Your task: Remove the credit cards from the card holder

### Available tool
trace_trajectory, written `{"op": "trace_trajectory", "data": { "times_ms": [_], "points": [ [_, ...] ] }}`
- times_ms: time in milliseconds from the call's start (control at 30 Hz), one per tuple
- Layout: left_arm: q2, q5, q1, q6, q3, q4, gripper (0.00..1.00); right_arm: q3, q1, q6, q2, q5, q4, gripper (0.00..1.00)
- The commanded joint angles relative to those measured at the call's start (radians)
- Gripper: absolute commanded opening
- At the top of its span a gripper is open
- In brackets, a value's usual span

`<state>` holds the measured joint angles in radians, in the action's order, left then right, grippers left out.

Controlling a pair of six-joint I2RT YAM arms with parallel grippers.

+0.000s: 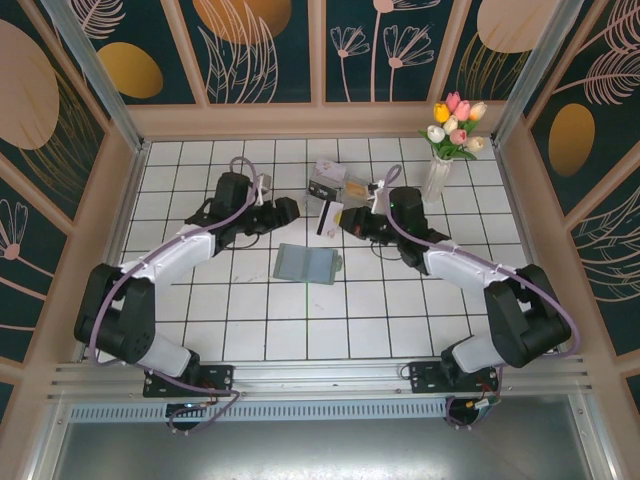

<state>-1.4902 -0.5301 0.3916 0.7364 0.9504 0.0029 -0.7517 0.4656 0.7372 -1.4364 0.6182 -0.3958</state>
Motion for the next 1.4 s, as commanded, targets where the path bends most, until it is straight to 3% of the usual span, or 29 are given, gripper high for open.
{"op": "trace_trajectory", "data": {
  "times_ms": [0,133,300,533,700,733,833,967,1067,1367],
  "points": [
    [0.03,-0.183,-0.002,0.052,0.016,0.12,0.78,-0.051,-0.019,-0.03,0.017,0.165,-0.097,0.0],
    [0.023,-0.306,-0.002,0.141,0.011,0.274,0.81,-0.097,-0.019,-0.016,0.002,0.273,-0.142,0.0],
    [0.003,-0.377,0.0,0.205,0.009,0.385,0.71,-0.127,-0.016,0.031,-0.027,0.336,-0.187,0.0],
    [-0.018,-0.384,0.005,0.355,-0.026,0.573,0.35,-0.142,-0.011,0.097,-0.055,0.368,-0.248,0.0],
    [-0.012,-0.345,0.013,0.447,-0.053,0.679,0.15,-0.133,-0.01,0.195,-0.06,0.334,-0.331,0.0],
    [-0.007,-0.331,0.013,0.461,-0.058,0.688,0.11,-0.126,-0.009,0.223,-0.059,0.321,-0.353,0.02],
    [0.014,-0.295,0.013,0.493,-0.067,0.713,0.0,-0.087,-0.008,0.308,-0.052,0.27,-0.409,0.2],
    [0.049,-0.222,0.013,0.503,-0.07,0.699,0.0,-0.007,0.006,0.449,-0.04,0.215,-0.583,0.32],
    [0.066,-0.177,0.015,0.519,-0.077,0.697,0.0,0.004,0.045,0.498,-0.042,0.168,-0.632,0.33],
    [0.079,-0.118,0.015,0.575,-0.097,0.734,0.0,0.034,0.099,0.629,-0.113,0.064,-0.813,0.22]
  ]
}}
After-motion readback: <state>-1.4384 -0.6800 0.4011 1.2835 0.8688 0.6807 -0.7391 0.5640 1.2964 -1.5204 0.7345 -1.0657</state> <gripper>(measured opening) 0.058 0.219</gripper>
